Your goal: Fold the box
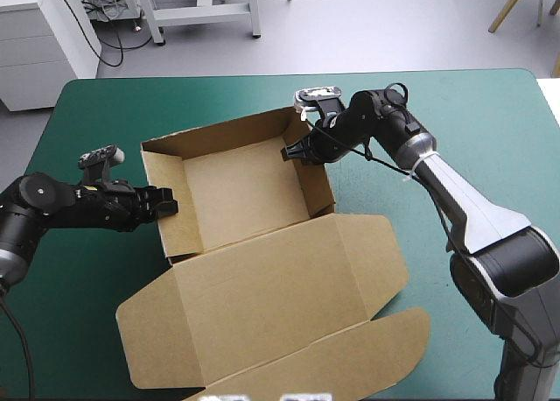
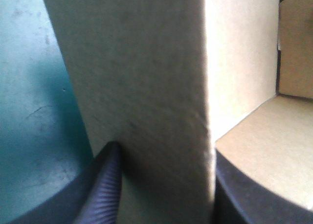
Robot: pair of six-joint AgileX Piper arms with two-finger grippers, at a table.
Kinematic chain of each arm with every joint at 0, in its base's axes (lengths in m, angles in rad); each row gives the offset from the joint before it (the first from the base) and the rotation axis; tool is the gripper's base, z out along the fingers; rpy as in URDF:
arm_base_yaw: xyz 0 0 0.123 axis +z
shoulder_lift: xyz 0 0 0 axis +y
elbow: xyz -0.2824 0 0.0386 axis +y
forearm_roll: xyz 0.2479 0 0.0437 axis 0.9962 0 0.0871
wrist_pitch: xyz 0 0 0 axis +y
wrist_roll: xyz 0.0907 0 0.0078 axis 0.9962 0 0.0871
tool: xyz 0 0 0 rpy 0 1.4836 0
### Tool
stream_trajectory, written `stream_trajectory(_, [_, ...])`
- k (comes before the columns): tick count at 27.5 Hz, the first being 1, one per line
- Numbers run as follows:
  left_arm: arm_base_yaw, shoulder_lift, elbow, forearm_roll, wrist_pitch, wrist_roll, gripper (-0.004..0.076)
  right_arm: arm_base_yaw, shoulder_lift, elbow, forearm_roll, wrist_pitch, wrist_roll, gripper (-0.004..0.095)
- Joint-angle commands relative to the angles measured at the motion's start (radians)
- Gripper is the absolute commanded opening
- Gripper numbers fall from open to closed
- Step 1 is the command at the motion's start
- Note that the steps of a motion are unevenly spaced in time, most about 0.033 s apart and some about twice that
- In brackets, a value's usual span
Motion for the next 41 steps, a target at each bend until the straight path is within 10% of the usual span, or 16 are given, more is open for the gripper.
stream_trajectory(1, [-0.027, -0.025, -0.029, 0.024, -0.042, -0.043, 0.0187, 0.009, -0.062, -0.029, 0.077, -0.038, 0.018, -0.0018])
stream_trajectory(5, [-0.138, -0.025, -0.029, 0.211, -0.111, -0.058, -0.001, 0.042, -0.062, -0.029, 0.056, -0.038, 0.035, -0.0018])
stream_trajectory(16, [-0.185, 0.001, -0.052, 0.316, -0.173, -0.268, -0.001, 0.083, -0.062, -0.029, -0.095, 0.016, 0.094, -0.0018])
stream_trajectory(31, [-0.239, 0.306, -0.477, 0.332, 0.083, -0.275, -0.001, 0.067, -0.124, -0.029, -0.397, 0.218, 0.225, -0.0019])
stream_trajectory(41, [-0.369, 0.508, -0.668, 0.431, 0.201, -0.275, -0.001, 0.002, -0.09, -0.009, -0.269, 0.218, 0.228, -0.0019])
